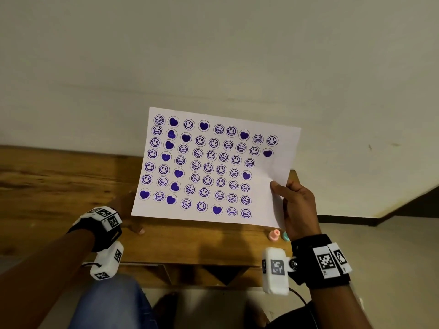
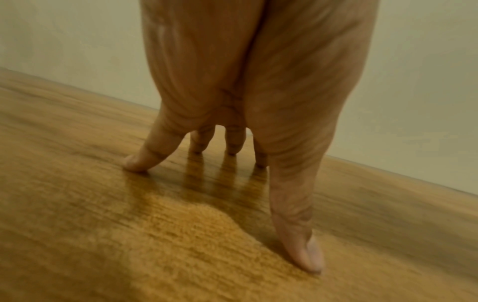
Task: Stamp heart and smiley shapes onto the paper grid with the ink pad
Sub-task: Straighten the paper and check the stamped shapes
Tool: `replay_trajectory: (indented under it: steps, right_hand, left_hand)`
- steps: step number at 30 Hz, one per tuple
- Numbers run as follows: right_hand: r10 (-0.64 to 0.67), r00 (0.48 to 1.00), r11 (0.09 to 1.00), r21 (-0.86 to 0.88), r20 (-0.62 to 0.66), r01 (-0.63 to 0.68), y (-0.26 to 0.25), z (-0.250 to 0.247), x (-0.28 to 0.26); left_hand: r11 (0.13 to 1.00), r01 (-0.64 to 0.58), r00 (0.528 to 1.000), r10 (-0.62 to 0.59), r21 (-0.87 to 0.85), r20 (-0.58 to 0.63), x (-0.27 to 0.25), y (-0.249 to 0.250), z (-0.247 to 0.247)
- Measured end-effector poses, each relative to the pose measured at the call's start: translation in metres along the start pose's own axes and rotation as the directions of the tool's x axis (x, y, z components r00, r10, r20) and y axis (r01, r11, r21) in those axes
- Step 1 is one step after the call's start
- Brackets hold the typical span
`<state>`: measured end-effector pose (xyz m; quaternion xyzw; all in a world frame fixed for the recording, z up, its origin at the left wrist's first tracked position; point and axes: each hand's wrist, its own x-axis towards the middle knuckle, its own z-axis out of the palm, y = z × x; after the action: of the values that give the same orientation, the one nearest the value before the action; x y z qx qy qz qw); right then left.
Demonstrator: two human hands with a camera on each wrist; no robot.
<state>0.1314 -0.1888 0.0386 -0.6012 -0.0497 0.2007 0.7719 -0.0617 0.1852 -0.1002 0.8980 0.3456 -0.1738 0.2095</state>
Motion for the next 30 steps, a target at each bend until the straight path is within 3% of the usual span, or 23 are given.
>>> replay_trajectory:
  steps: [3,6,9,11,14,23,30]
  right_hand:
    - [0.000,0.998,0.995,-0.101,-0.055,-0.005,0.007,0.002,0.002]
    - [-0.052,0.991,0.935,-0.354,-0.126,0.004,0.027,0.006,0.015]
    - [-0.078,0.991,0.734,-0.679,-0.105,-0.014,0.055,0.012,0.032]
    - [-0.043,0.995,0.631,-0.774,-0.086,-0.040,0.070,0.019,0.037]
    - [0.012,0.996,0.540,-0.837,-0.093,-0.085,0.081,0.032,0.038]
    - [0.054,0.988,0.453,-0.878,-0.143,-0.152,0.090,0.037,0.041]
    - [0.042,0.993,0.243,-0.963,-0.106,-0.114,0.089,0.028,0.042]
  left_hand:
    - [0.998,-0.051,0.997,0.053,-0.038,0.061,-0.018,0.013,-0.009]
    - [0.997,-0.061,0.996,0.064,-0.046,0.059,-0.013,0.012,-0.006]
    - [0.999,-0.027,0.998,0.029,-0.026,0.061,-0.013,0.014,-0.005]
    - [0.997,0.009,0.997,-0.004,-0.073,0.076,-0.014,0.014,-0.005]
    - [0.998,0.019,0.993,-0.011,-0.068,0.116,-0.006,0.004,-0.002]
    - [0.997,0.053,0.996,-0.049,-0.056,0.081,-0.008,0.009,-0.003]
    - [0.997,0.042,0.998,-0.039,-0.057,0.051,-0.009,0.008,0.000]
